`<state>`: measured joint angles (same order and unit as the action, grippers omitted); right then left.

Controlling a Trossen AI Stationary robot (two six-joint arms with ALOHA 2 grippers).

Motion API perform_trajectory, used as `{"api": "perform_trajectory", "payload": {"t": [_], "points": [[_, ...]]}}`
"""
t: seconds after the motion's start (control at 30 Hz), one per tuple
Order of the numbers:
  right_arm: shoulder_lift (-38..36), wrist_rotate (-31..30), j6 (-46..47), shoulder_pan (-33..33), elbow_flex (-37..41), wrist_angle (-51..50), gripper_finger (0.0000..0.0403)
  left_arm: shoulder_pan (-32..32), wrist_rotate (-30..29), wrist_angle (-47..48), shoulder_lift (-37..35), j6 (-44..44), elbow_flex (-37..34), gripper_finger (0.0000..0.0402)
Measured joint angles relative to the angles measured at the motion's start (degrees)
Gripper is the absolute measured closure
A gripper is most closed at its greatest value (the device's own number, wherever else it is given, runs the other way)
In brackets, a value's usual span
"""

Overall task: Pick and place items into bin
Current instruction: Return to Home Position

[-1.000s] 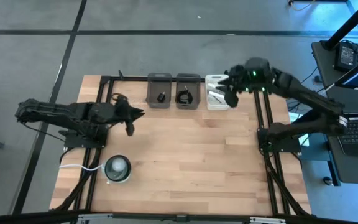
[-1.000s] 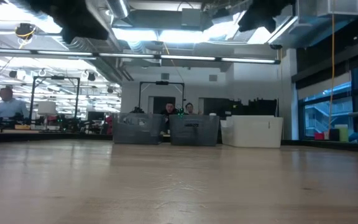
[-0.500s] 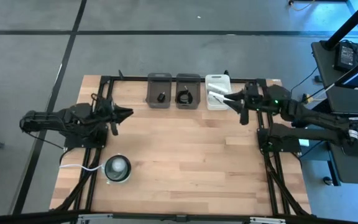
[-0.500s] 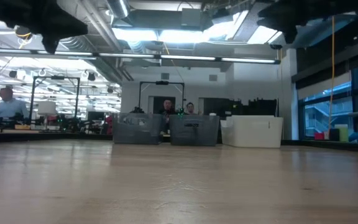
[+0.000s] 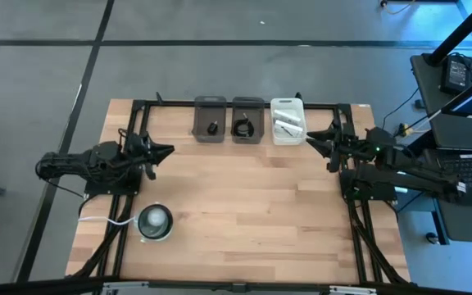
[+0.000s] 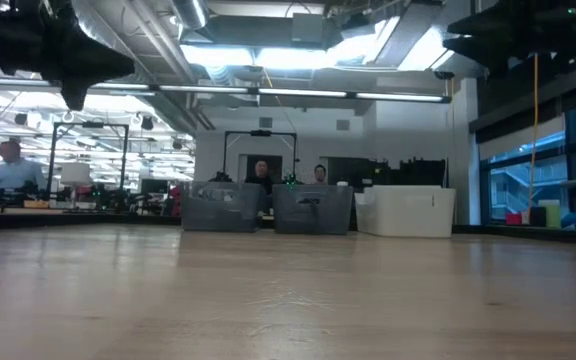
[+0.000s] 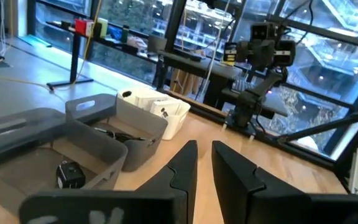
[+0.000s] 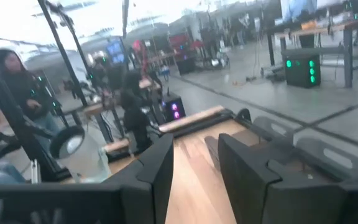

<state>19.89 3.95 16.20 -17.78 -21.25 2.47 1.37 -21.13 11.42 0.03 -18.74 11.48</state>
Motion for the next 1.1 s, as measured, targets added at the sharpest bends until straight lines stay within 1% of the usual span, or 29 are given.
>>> {"api": "perform_trajectory", "payload": {"t": [0.13,0.33,0.47,0.67,0.77,0.93,1.1], "points": [[-3.5,0.0,0.0,0.0,3.3,2.8,0.0272,0.0,-0.5,-2.7,0.0,-0.1,-3.0,0.0361],[-7.3,0.0,-1.2,0.0,8.6,7.7,0.0272,0.0,-1.6,-3.2,0.0,-0.1,-5.6,0.0365],[-8.6,-0.5,-3.0,0.0,13.2,12.9,0.0272,0.0,-3.1,-4.1,0.0,-0.2,-7.5,0.0366],[-8.8,-0.9,-2.9,0.0,20.7,21.8,0.0272,0.0,-5.0,-4.0,0.1,0.7,-7.6,0.0368],[-8.8,-1.2,-3.1,0.0,20.8,21.3,0.0272,0.0,-5.8,-4.0,0.3,2.8,-7.6,0.0368],[-8.8,-1.3,-4.5,0.0,20.8,21.0,0.0272,0.0,-5.8,-4.0,0.3,3.0,-7.6,0.0368],[-8.8,-1.3,-3.8,0.0,20.8,13.9,0.0272,0.0,-5.8,-4.0,0.3,3.0,-7.6,0.0368]]}}
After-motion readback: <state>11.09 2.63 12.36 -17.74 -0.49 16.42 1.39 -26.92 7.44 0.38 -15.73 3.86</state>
